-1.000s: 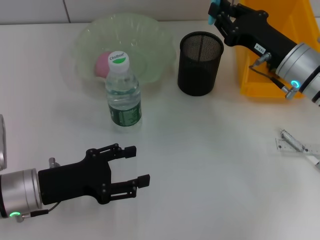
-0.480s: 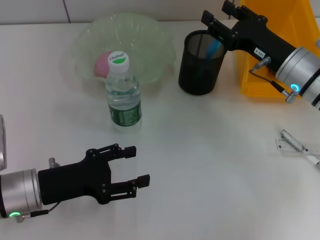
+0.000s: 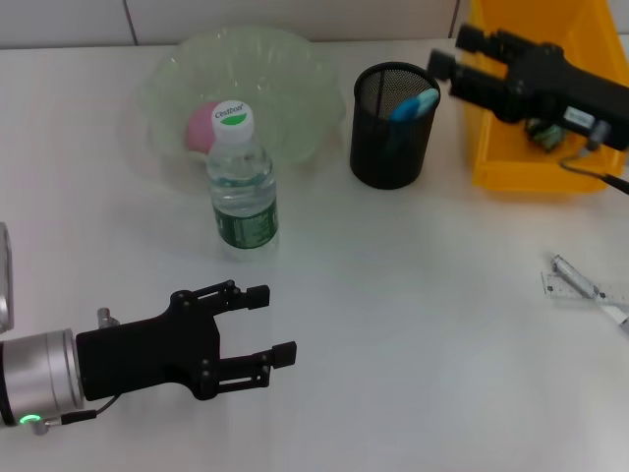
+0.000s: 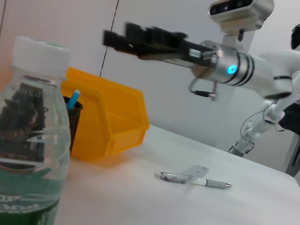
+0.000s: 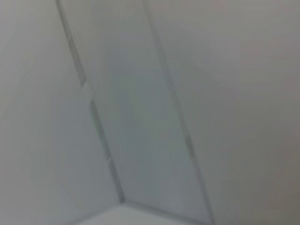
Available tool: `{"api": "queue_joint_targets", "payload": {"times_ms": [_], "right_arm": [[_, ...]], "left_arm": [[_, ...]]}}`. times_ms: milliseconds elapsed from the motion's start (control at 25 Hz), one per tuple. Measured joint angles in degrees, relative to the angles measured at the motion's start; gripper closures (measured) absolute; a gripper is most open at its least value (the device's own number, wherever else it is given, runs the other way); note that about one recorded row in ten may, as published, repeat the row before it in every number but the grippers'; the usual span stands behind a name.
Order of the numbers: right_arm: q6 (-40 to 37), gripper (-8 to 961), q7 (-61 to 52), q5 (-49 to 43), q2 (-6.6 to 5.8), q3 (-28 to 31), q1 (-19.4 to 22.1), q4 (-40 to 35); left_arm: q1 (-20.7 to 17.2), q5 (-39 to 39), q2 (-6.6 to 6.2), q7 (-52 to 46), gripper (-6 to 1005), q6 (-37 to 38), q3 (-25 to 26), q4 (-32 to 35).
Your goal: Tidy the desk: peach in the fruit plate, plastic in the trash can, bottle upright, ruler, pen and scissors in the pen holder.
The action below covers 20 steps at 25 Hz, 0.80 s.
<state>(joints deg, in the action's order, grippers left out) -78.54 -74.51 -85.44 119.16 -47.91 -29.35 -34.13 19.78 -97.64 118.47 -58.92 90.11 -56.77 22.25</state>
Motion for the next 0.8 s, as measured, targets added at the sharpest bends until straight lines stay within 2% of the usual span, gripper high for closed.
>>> {"api": "queue_joint_targets", "payload": {"times_ms": [160, 320, 360, 560, 800], "right_arm": [[-7.6, 271, -16.4, -17.5, -0.03, 0.2, 2.6, -18.6], [-19.5, 240, -24.1, -33.2, -0.06, 0.5, 1.9, -33.2], [-24.8, 233, -25.6, -40.2, -0.05, 0.2, 0.9, -39.1], [-31.3, 206, -28.1, -50.4, 0.17, -2.5, -0.1, -47.6], [-32.7, 217, -32.6, -63.7, 0.47, -8.4, -0.1, -54.0]], "left_arm": [[0.1, 0.0, -0.01, -0.1, 206, 0.2, 0.0, 0.1], [0.1, 0.0, -0.09, -0.2, 206, 0.5, 0.1, 0.1], [0.1, 0.0, -0.10, -0.2, 206, 0.5, 0.1, 0.1], [-0.1, 0.0, -0.06, 0.1, 206, 0.6, 0.2, 0.1], [-0.1, 0.0, -0.05, -0.1, 205, 0.6, 0.2, 0.1]]}}
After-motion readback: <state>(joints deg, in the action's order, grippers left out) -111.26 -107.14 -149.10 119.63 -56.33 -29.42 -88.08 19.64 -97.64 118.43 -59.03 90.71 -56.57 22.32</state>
